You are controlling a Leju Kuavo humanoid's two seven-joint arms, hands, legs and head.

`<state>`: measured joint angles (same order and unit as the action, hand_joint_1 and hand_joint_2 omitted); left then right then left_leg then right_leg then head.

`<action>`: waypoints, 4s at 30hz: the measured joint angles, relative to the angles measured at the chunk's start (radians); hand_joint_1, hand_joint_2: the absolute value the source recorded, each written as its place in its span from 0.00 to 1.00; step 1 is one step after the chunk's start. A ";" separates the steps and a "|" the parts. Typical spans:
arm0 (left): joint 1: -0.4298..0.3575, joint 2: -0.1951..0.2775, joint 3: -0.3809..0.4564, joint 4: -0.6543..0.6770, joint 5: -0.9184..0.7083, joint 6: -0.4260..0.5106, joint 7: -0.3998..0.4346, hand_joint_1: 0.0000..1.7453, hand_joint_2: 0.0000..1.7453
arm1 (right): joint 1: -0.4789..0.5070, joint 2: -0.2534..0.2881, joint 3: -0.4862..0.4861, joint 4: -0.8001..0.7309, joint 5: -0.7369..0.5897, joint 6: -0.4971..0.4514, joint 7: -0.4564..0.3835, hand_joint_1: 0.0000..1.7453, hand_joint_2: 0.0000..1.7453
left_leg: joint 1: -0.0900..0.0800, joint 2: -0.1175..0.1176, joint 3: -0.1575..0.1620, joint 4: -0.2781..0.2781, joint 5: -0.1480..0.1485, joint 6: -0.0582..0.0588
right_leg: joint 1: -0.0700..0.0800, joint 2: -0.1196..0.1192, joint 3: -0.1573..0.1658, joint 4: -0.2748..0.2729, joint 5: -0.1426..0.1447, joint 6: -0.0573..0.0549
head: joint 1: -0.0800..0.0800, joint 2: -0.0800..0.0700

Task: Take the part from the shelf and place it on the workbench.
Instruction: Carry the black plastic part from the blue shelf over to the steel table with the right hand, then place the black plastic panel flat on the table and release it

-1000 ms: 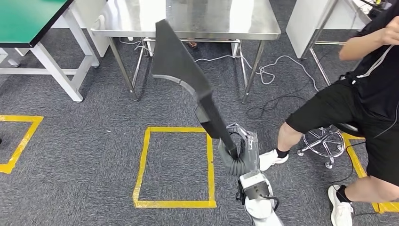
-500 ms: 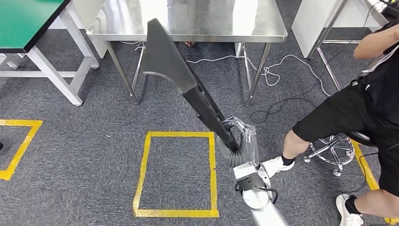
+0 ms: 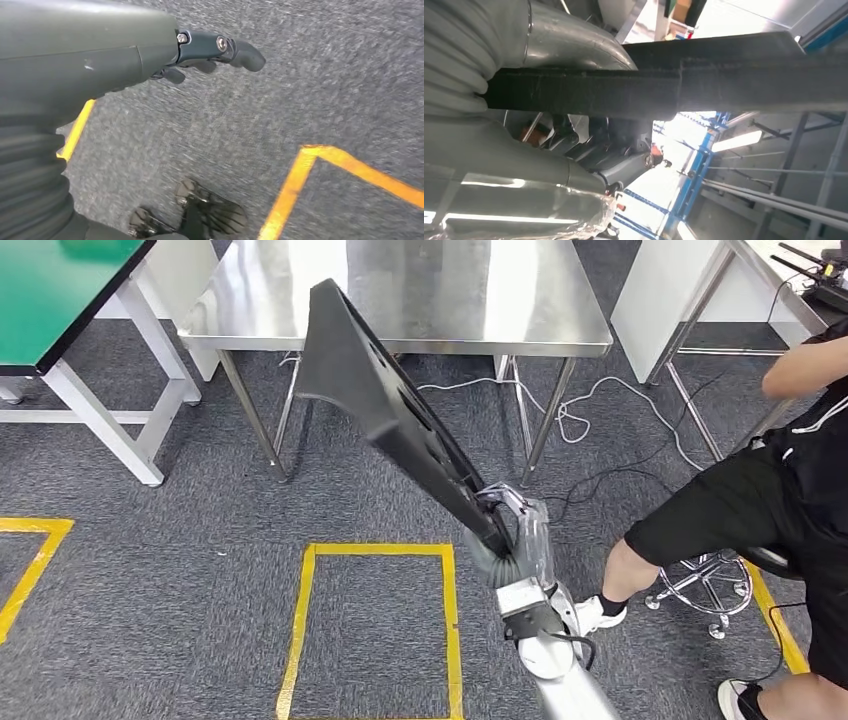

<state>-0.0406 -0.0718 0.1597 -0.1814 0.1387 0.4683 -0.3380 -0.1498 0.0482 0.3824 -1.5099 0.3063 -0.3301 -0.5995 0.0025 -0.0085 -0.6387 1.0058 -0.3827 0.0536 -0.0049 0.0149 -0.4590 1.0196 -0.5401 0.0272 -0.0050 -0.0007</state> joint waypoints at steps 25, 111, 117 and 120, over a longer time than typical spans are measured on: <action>0.001 -0.002 0.002 -0.002 -0.021 -0.053 -0.038 0.00 1.00 | 0.042 -0.013 -0.002 -0.024 0.034 -0.036 0.028 0.98 1.00 | 0.014 0.006 -0.025 0.048 -0.016 -0.051 | -0.014 -0.003 -0.009 -0.055 0.022 -0.043 | -0.009 0.000; 0.001 -0.005 0.001 -0.004 -0.045 -0.082 -0.035 0.00 1.00 | 0.070 -0.048 -0.019 -0.084 0.123 -0.045 0.080 0.98 1.00 | 0.006 0.003 -0.041 0.289 -0.195 -0.051 | -0.015 -0.007 -0.068 -0.050 0.077 -0.056 | -0.012 0.000; 0.000 0.001 0.000 -0.004 -0.061 -0.086 -0.029 0.00 1.00 | -0.087 -0.048 0.029 -0.035 0.437 -0.013 0.277 0.98 1.00 | -0.014 0.001 -0.067 0.057 -0.013 -0.005 | -0.002 0.006 0.009 -0.055 0.008 -0.046 | -0.012 0.000; -0.001 0.004 0.000 -0.004 -0.061 -0.086 -0.029 0.00 1.00 | -0.121 -0.045 0.042 -0.021 0.444 -0.008 0.287 0.98 1.00 | -0.027 -0.009 -0.041 -0.007 0.037 0.014 | 0.011 0.006 0.036 -0.059 -0.004 -0.031 | -0.010 0.000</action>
<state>-0.0413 -0.0683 0.1601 -0.1854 0.0773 0.3821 -0.3670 -0.2707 0.0030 0.4243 -1.5307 0.7501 -0.3384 -0.3122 -0.0249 -0.0176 -0.6795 0.9988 -0.3453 0.0673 0.0064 0.0206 -0.4228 0.9610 -0.5446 -0.0037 -0.0146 -0.0007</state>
